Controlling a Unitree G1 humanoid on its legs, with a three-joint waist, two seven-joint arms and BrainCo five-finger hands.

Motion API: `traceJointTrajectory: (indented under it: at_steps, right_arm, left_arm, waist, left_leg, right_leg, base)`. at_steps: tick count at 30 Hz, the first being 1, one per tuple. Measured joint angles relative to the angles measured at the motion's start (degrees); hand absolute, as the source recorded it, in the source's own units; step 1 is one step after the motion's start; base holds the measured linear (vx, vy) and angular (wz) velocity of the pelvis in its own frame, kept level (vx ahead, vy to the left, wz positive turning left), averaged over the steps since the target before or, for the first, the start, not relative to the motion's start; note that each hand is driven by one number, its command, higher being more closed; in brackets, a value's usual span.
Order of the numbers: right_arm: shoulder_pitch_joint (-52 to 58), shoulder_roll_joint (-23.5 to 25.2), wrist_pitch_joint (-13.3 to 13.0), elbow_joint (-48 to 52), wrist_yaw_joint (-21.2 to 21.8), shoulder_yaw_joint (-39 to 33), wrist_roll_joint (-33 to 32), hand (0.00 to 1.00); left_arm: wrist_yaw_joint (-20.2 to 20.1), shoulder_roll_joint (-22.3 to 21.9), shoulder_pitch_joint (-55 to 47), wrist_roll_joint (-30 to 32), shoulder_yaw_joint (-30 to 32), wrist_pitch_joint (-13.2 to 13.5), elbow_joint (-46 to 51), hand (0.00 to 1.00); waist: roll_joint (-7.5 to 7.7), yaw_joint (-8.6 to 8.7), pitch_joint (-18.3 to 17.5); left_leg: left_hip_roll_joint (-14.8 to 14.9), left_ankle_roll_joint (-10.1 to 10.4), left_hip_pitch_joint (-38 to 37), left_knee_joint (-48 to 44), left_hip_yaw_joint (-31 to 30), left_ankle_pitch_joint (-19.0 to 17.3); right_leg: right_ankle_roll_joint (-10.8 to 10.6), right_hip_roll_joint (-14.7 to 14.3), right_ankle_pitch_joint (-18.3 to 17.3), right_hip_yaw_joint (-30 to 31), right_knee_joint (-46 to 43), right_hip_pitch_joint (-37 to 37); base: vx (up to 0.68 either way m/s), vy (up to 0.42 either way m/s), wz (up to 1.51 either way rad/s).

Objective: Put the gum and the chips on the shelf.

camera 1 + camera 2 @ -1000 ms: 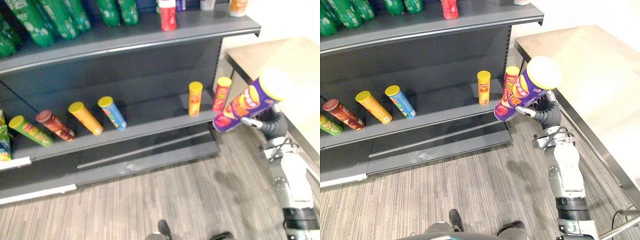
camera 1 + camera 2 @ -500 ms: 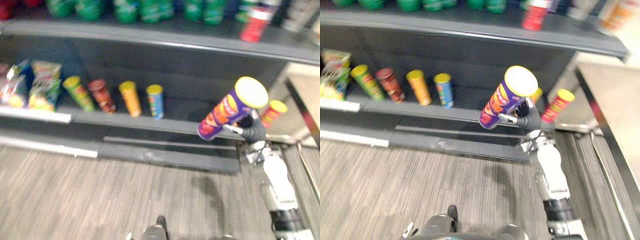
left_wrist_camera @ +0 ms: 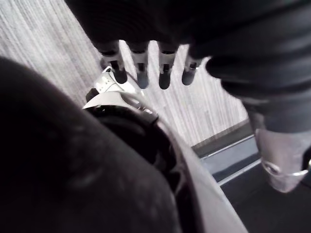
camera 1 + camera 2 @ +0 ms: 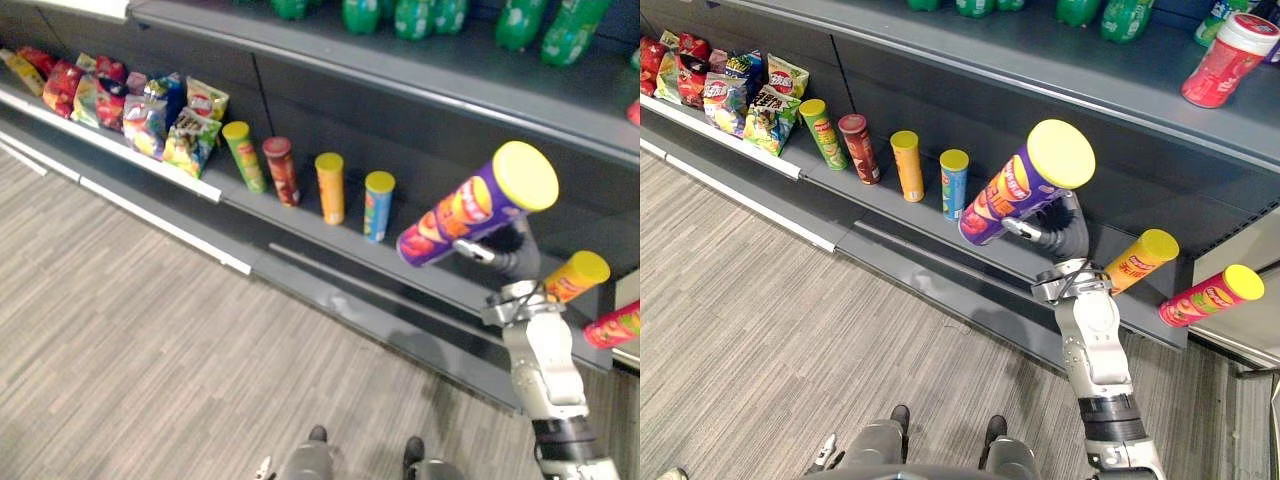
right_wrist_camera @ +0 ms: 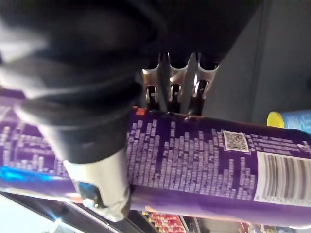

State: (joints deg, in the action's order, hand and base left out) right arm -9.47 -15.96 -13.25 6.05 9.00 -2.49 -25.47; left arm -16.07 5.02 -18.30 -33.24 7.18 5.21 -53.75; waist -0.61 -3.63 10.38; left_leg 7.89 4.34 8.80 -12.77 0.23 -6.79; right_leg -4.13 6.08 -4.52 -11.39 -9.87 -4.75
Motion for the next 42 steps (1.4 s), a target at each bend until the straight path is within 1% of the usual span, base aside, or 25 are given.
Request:
traceJointTrajectory:
  at_steps: [1,2,3,5,6,9,11,12,13,14,18,19,22,24,26,28,29,30,32,35,37,39,40,41,42]
  right_arm:
    - [0.0,0.0,0.0,0.0,0.0,-0.6,-0.3,1.0]
    - [0.0,0.0,-0.1,0.0,0.0,-0.9,-0.3,1.0]
    - [0.0,0.1,-0.1,0.0,0.1,-1.0,0.0,1.0]
    - [0.3,0.1,-0.1,0.0,0.3,-0.9,0.5,1.0]
    - [0.6,0.2,-0.1,0.0,0.3,-0.6,0.8,1.0]
    - [0.4,0.2,-0.1,0.0,0.1,1.4,1.4,1.0]
    - [-1.2,0.2,-0.2,-1.1,-0.7,3.2,4.0,1.0]
    - [-1.3,0.2,-0.2,-1.1,-0.7,3.3,4.3,1.0]
    - [-3.0,0.1,-0.5,-2.6,-1.4,3.9,5.5,1.0]
    - [-5.0,0.1,-0.8,-3.8,-2.9,4.5,5.8,1.0]
    - [-9.1,0.1,-1.5,-6.8,-6.7,5.2,9.4,1.0]
    - [-10.0,0.1,-1.7,-7.2,-7.6,5.2,9.8,1.0]
    - [-12.0,0.0,-2.9,-7.6,-10.3,5.2,10.0,1.0]
    - [-14.0,-0.1,-3.9,-9.4,-12.4,5.1,12.0,1.0]
    - [-16.6,-0.8,-4.6,-12.1,-15.2,5.2,13.4,1.0]
    - [-19.4,-1.5,-5.2,-15.8,-18.0,5.1,15.1,1.0]
    - [-21.4,-2.0,-5.8,-19.3,-20.7,5.0,16.8,1.0]
    - [-22.4,-2.3,-6.0,-21.0,-22.1,5.0,17.0,1.0]
    - [-26.8,-3.8,-6.7,-27.4,-26.6,4.6,18.9,1.0]
    - [-31.2,-5.1,-7.9,-32.6,-29.9,4.5,18.8,1.0]
    - [-35.1,-6.6,-9.0,-37.5,-33.4,4.3,18.8,1.0]
    - [-36.9,-7.6,-9.4,-39.9,-35.3,4.1,18.9,1.0]
    - [-38.1,-7.9,-9.7,-41.2,-36.7,4.0,18.9,1.0]
    - [-39.3,-8.1,-10.2,-42.5,-38.2,3.9,19.1,1.0]
    - [-40.0,-8.3,-10.5,-43.1,-38.9,3.9,19.3,1.0]
  left_arm:
    - [0.0,0.0,0.0,0.4,-0.1,0.6,0.0,0.0]
    - [-0.1,0.0,0.0,0.6,-0.1,1.1,0.0,0.0]
    - [-0.1,0.0,0.1,0.9,-0.3,2.0,0.0,0.0]
    - [-0.1,0.2,0.3,1.3,-0.9,2.7,0.0,0.0]
    - [-0.1,0.3,0.5,2.1,-1.6,3.4,0.0,0.0]
    - [0.3,1.4,1.6,2.4,-3.5,3.8,0.1,0.0]
    - [1.4,2.1,3.8,2.8,-5.0,5.0,0.2,0.0]
    - [1.5,2.1,3.9,2.9,-5.1,5.1,0.3,0.0]
    - [2.6,2.1,5.4,3.1,-5.6,6.3,0.7,0.0]
    - [4.1,2.2,6.7,3.7,-6.4,8.0,2.4,0.0]
    - [7.5,2.4,9.4,5.5,-7.9,10.3,5.6,0.0]
    - [8.2,2.4,10.0,5.5,-8.5,10.7,6.5,0.0]
    - [9.1,2.4,10.5,5.4,-9.7,10.9,8.1,0.0]
    - [9.7,2.5,11.5,5.3,-10.1,10.9,8.4,0.0]
    - [11.4,2.4,12.5,5.2,-11.2,11.1,9.8,0.0]
    - [13.0,2.4,13.1,5.2,-11.9,11.6,11.0,0.0]
    - [14.2,2.3,14.1,5.3,-12.5,12.2,11.1,0.0]
    - [15.0,2.3,14.4,5.3,-12.6,12.5,11.4,0.0]
    - [17.5,2.1,15.8,4.7,-13.7,13.5,12.9,0.0]
    - [19.1,1.7,16.8,4.1,-13.8,14.4,13.6,0.0]
    - [21.7,1.1,18.1,4.2,-14.0,15.4,13.6,0.0]
    - [23.6,0.7,18.9,4.2,-14.1,15.5,13.9,0.0]
    - [24.7,0.5,19.1,4.2,-14.1,15.5,14.6,0.0]
    - [25.1,0.4,19.3,4.2,-14.1,15.6,15.0,0.0]
    - [25.1,0.2,19.4,4.2,-14.1,15.5,15.0,0.0]
  waist:
    - [-0.13,0.81,-0.1]
    - [-0.1,1.04,-0.1]
    - [-0.06,1.19,0.0]
    - [-0.21,1.57,0.1]
    - [-0.41,1.83,0.1]
    - [-0.68,1.9,0.4]
    - [-1.03,2.0,2.3]
    - [-1.05,2.0,2.4]
    - [-1.39,2.13,3.5]
    - [-1.62,2.26,4.9]
    - [-1.9,2.63,8.0]
    - [-1.98,2.61,9.1]
    - [-2.33,2.81,9.8]
    - [-2.71,2.94,11.1]
    - [-3.42,2.88,12.5]
    - [-4.07,2.75,13.0]
    - [-4.57,2.54,13.5]
    - [-4.78,2.37,13.6]
    - [-6.07,1.81,14.7]
    - [-7.0,1.15,15.2]
    - [-8.04,0.24,15.8]
    - [-8.83,-0.31,16.2]
    - [-9.02,-0.69,16.3]
    - [-9.05,-1.37,16.3]
    - [-9.18,-1.52,16.4]
  left_leg:
    - [0.5,-0.2,-0.4,1.4,2.6,1.0]
    - [0.5,-0.2,-0.6,2.0,3.2,1.4]
    - [0.2,-0.2,-1.3,3.7,3.6,2.1]
    - [-0.6,-0.5,-1.9,5.5,3.6,2.9]
    - [-1.0,-0.9,-2.4,6.9,3.9,3.3]
    - [-1.7,-0.8,-1.9,8.9,4.5,4.5]
    - [-2.2,-0.7,-1.8,10.4,5.3,5.7]
    - [-2.3,-0.8,-1.8,10.5,5.3,5.8]
    - [-2.6,-0.7,-0.9,10.7,5.3,6.4]
    - [-2.8,-0.4,0.2,10.7,5.3,7.1]
    - [-3.1,-0.9,1.3,10.9,5.0,8.8]
    - [-3.1,-0.9,1.3,10.9,4.9,8.9]
    - [-3.3,-1.0,3.1,10.7,4.4,9.2]
    - [-3.4,-1.0,3.2,10.6,4.3,9.3]
    - [-3.5,-1.0,3.6,10.3,4.0,9.3]
    - [-3.6,-1.0,5.1,9.4,3.7,9.3]
    - [-3.7,-1.1,5.7,9.1,3.5,9.4]
    - [-3.7,-1.1,6.1,8.8,3.3,9.4]
    - [-3.9,-1.2,7.1,8.5,2.3,9.5]
    - [-4.2,-1.3,8.8,8.5,1.9,10.2]
    - [-4.6,-1.4,10.2,8.4,1.1,10.9]
    - [-4.7,-1.4,10.8,8.3,0.6,11.1]
    - [-4.7,-1.4,11.4,8.1,0.4,11.2]
    - [-4.8,-1.3,12.2,7.9,0.4,11.3]
    - [-4.9,-1.3,12.6,7.7,0.4,11.4]
  right_leg:
    - [0.2,0.1,-0.1,-1.2,0.0,0.4]
    - [0.2,0.2,-0.2,-1.4,-0.1,0.4]
    - [0.2,0.4,-0.3,-1.4,-0.1,0.3]
    - [-0.1,1.2,-0.8,-1.5,-0.2,0.3]
    - [-0.1,1.7,-0.8,-1.5,-0.3,0.1]
    - [-0.2,2.4,-0.8,-1.0,-1.4,-2.0]
    - [-0.4,3.1,-0.9,-0.6,-2.8,-3.7]
    - [-0.4,3.2,-0.9,-0.6,-2.9,-3.8]
    - [-0.4,3.6,-0.8,-0.5,-3.5,-4.9]
    - [-0.5,3.8,-0.8,-0.5,-4.2,-6.4]
    - [-0.7,4.1,-0.5,-0.6,-5.0,-8.1]
    - [-0.7,4.2,-0.5,-0.7,-5.0,-8.2]
    - [-0.8,4.4,-0.5,-0.8,-5.3,-9.8]
    - [-0.7,4.4,-0.5,-0.9,-5.5,-9.8]
    - [-0.7,4.6,-0.5,-0.9,-6.0,-10.2]
    - [-0.7,4.7,-0.5,-1.0,-6.4,-11.3]
    - [-0.7,4.8,-0.5,-1.3,-6.6,-11.6]
    - [-0.7,4.9,-0.5,-1.4,-6.8,-11.9]
    - [-0.7,5.1,-0.5,-2.1,-7.3,-12.5]
    - [-0.7,5.5,-0.5,-2.4,-8.3,-14.4]
    - [-0.7,5.9,-0.6,-2.7,-9.3,-16.0]
    - [-0.6,6.1,-0.6,-3.3,-9.6,-16.2]
    - [-0.5,6.3,-0.8,-3.5,-10.4,-17.1]
    - [-0.3,6.6,-0.9,-3.5,-11.2,-18.1]
    - [-0.2,6.7,-1.0,-3.6,-11.5,-18.5]
  base:
    - [0.05,-0.082,0.4]
    - [0.03,-0.038,0.24]
    - [0.0,0.003,0.09]
    - [-0.01,0.032,0.09]
    - [-0.02,0.047,0.08]
    - [-0.04,0.044,-0.02]
    - [-0.05,0.027,-0.04]
    - [-0.07,0.027,0.01]
    - [-0.08,0.034,0.05]
    - [-0.07,0.03,0.07]
    - [-0.01,0.007,0.07]
    - [0.0,0.001,0.05]
    - [0.02,0.007,0.06]
    - [0.03,0.001,0.04]
    - [0.0,0.001,0.06]
    - [-0.01,0.006,0.08]
    - [-0.02,0.004,0.09]
    - [-0.02,-0.005,0.11]
    - [-0.02,-0.009,0.18]
    - [-0.02,-0.008,0.12]
    - [-0.01,-0.027,0.11]
    - [-0.01,-0.03,0.13]
    - [-0.02,-0.038,0.11]
    - [-0.02,-0.039,0.05]
    - [-0.02,-0.04,0.1]
